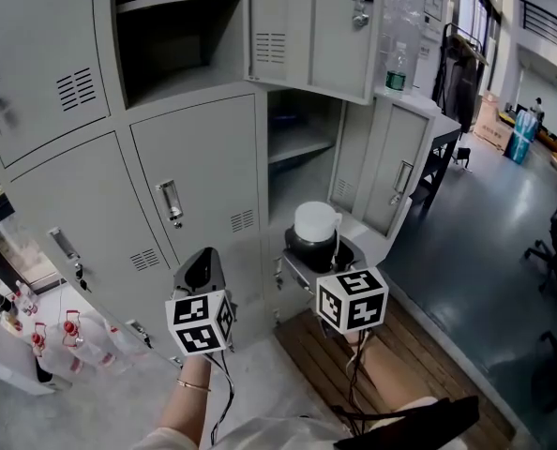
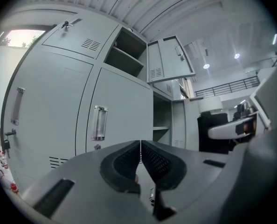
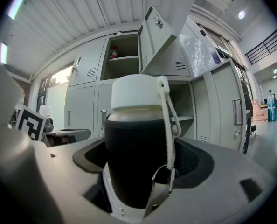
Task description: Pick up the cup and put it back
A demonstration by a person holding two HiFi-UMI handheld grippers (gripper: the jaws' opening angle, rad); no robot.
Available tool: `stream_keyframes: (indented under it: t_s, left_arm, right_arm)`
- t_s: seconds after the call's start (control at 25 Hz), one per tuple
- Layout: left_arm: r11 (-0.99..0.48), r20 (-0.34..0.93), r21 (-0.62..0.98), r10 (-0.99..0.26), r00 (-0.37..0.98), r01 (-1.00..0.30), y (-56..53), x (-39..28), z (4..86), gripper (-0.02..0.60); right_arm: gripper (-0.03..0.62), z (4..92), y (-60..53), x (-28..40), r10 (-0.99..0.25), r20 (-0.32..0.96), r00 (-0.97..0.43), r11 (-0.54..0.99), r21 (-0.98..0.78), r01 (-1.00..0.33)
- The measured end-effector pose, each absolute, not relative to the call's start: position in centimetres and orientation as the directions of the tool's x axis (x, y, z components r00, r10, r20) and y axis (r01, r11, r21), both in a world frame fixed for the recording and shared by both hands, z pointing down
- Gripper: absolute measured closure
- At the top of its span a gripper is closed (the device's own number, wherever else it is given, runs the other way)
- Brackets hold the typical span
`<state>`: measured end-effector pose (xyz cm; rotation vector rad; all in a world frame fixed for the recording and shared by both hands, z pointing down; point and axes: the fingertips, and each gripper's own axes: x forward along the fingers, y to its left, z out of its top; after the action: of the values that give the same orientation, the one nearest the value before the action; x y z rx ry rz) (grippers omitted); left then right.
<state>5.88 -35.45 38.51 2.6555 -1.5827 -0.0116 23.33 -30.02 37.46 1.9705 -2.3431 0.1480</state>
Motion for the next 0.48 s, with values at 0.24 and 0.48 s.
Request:
stream_keyframes:
  t_s: [0.24, 0.48]
  left_arm:
    - [-0.473, 0.030, 0.056, -0.879, 0.475, -0.879, -36.0, 5.7, 39.3, 0.569]
    - [-0.469, 0.031, 0.048, -0.882, 0.471, -0.882, -36.8, 5.6, 40.1, 0.569]
  right_arm:
    - [0.195, 38.6, -30.9, 23.8, -0.976, 0.138, -0.169, 0.166, -0.031, -0.986]
    - [0.195, 39.7, -33.4, 25.4, -0.978, 0.136, -0.158, 0.154, -0.039, -0.987]
